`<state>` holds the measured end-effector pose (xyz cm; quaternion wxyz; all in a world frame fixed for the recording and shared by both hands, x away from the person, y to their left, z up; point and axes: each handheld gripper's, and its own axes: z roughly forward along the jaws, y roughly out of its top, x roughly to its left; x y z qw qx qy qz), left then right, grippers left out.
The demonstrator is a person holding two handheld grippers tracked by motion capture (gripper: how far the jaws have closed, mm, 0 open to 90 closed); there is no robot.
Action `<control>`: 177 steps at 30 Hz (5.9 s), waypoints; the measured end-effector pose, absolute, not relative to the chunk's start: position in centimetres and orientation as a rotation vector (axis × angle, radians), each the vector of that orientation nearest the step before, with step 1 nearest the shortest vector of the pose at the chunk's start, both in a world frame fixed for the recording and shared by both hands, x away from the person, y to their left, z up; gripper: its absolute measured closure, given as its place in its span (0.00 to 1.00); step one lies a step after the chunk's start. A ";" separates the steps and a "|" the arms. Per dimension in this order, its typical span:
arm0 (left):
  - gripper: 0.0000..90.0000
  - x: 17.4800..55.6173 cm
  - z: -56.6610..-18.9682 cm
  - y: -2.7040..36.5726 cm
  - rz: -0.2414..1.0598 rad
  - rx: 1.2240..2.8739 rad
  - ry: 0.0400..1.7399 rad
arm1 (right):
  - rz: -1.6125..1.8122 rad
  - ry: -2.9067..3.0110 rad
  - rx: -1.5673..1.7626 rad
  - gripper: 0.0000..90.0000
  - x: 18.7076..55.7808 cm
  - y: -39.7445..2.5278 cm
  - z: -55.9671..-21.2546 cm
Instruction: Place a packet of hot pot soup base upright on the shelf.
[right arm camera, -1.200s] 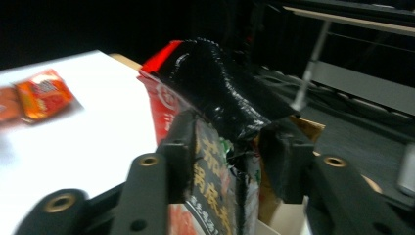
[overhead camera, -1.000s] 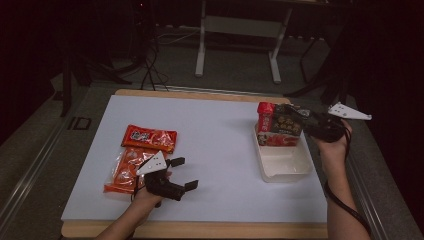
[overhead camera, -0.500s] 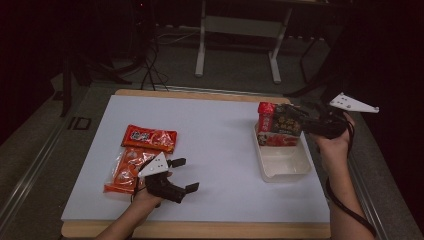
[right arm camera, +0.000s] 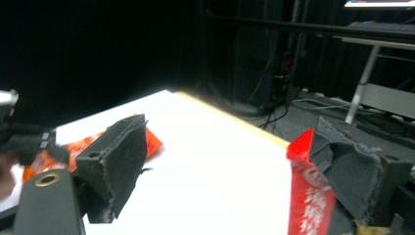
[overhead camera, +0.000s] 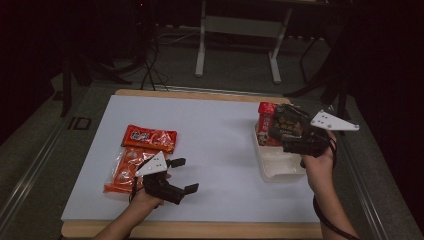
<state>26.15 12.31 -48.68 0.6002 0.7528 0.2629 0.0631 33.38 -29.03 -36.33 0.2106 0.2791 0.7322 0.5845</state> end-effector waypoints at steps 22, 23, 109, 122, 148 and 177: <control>0.16 26.2 -46.4 17.2 0.247 1.771 0.658 | 1.702 2.165 0.700 0.15 27.2 -26.9 -39.3; 0.18 26.2 -46.4 17.6 0.247 1.768 0.660 | 1.710 2.163 0.703 0.15 27.0 -27.0 -39.3; 1.00 32.2 -53.2 21.1 0.391 2.097 1.197 | 1.842 2.156 0.658 0.13 22.5 -27.6 -41.6; 1.00 29.9 -51.8 23.0 0.375 2.102 1.171 | 1.849 2.156 0.657 0.13 22.4 -27.6 -41.6; 1.00 26.5 -53.0 22.5 0.284 2.150 1.147 | 1.854 2.167 0.649 0.13 22.4 -27.5 -41.6; 1.00 29.0 -52.2 19.1 0.284 2.076 1.091 | 1.855 2.170 0.645 0.13 22.3 -27.6 -41.6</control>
